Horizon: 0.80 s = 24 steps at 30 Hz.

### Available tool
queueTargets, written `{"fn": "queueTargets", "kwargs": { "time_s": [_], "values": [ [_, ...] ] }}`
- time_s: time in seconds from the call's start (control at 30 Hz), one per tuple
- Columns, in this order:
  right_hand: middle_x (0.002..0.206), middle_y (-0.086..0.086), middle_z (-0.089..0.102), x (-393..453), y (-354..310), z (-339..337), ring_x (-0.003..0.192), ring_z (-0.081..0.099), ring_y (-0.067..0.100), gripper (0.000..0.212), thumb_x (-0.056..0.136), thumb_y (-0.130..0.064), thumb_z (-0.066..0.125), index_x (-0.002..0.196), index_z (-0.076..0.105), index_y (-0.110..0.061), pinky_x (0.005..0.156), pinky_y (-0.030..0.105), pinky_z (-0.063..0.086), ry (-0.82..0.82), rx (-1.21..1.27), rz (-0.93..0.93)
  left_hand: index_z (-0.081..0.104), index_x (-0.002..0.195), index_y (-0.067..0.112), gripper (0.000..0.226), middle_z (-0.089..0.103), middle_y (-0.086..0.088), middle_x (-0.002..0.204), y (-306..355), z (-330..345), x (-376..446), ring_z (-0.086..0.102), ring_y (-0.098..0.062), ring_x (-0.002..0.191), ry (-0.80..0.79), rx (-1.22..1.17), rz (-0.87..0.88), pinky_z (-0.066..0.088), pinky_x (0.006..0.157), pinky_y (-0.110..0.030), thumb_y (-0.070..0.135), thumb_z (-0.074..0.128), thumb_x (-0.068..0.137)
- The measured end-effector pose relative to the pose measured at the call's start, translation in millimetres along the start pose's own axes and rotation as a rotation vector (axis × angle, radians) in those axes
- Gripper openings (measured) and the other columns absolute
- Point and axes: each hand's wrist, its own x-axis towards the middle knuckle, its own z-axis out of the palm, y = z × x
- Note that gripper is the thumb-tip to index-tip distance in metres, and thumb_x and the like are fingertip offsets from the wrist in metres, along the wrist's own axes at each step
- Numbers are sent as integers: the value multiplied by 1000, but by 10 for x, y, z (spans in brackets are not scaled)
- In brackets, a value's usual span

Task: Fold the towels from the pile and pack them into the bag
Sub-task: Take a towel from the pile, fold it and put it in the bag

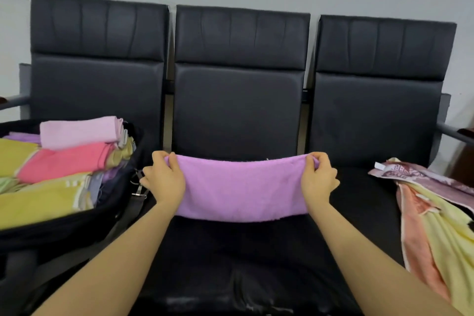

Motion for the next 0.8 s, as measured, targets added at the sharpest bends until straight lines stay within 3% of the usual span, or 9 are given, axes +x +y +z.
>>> {"fn": "queueTargets", "kwargs": {
  "time_s": [0.07, 0.17, 0.23, 0.3, 0.57, 0.67, 0.73, 0.8],
  "values": [
    [100, 11, 58, -47, 133, 47, 100, 48, 28, 17, 100, -24, 42, 97, 58, -19, 76, 28, 19, -10, -114, 59, 48, 104, 11, 20, 49, -20, 103, -173, 44, -13, 39, -41, 114, -7, 101, 28, 24, 102, -48, 29, 41, 101],
    [85, 6, 61, -43, 298, 176, 82, 51, 21, 18, 98, -14, 42, 89, 58, -16, 84, 29, 22, -72, -222, 66, 48, 91, 10, 17, 51, -8, 80, -439, 171, 85, 49, -36, 99, -54, 247, 127, 25, 100, -45, 24, 45, 99],
    [83, 3, 58, -6, 400, 271, 84, 55, 23, 18, 98, -12, 42, 91, 59, -13, 86, 32, 31, -111, -233, 75, 47, 87, 12, 16, 57, -9, 77, -570, 277, 186, 54, -36, 91, -100, 325, 171, 27, 94, -42, 23, 47, 98],
    [88, 4, 57, 26, 463, 361, 86, 57, 22, 18, 100, -14, 42, 97, 59, -10, 76, 32, 41, -131, -181, 101, 50, 89, 11, 15, 60, -10, 76, -635, 394, 297, 56, -34, 86, -144, 367, 209, 29, 91, -40, 23, 47, 98],
    [86, 0, 57, 431, 576, 706, 80, 56, 19, 15, 101, -19, 40, 95, 53, -14, 69, 31, 42, -75, -105, 51, 46, 88, 12, 16, 54, -2, 72, -458, 973, 864, 49, -25, 71, -132, 356, 302, 32, 85, -38, 23, 46, 100],
    [92, 2, 59, 543, 661, 835, 89, 59, 24, 15, 101, -18, 42, 98, 56, -13, 73, 34, 45, -119, -134, 45, 50, 94, 10, 15, 57, -7, 86, -525, 1144, 954, 55, -32, 85, -188, 386, 223, 37, 85, -41, 23, 45, 100],
    [108, 7, 60, 549, 760, 910, 103, 57, 28, 18, 99, -19, 47, 110, 59, -11, 89, 39, 44, -141, -287, -20, 51, 113, 6, 25, 56, -17, 112, -616, 1217, 936, 51, -37, 105, -222, 543, 195, 36, 89, -43, 26, 44, 100],
    [126, 10, 53, 477, 843, 959, 117, 47, 29, 29, 97, -21, 52, 124, 57, -11, 101, 40, 34, -155, -483, -166, 42, 130, 4, 40, 46, -23, 128, -717, 1247, 827, 43, -40, 116, -220, 693, 162, 33, 94, -46, 29, 44, 99]
  ]
}}
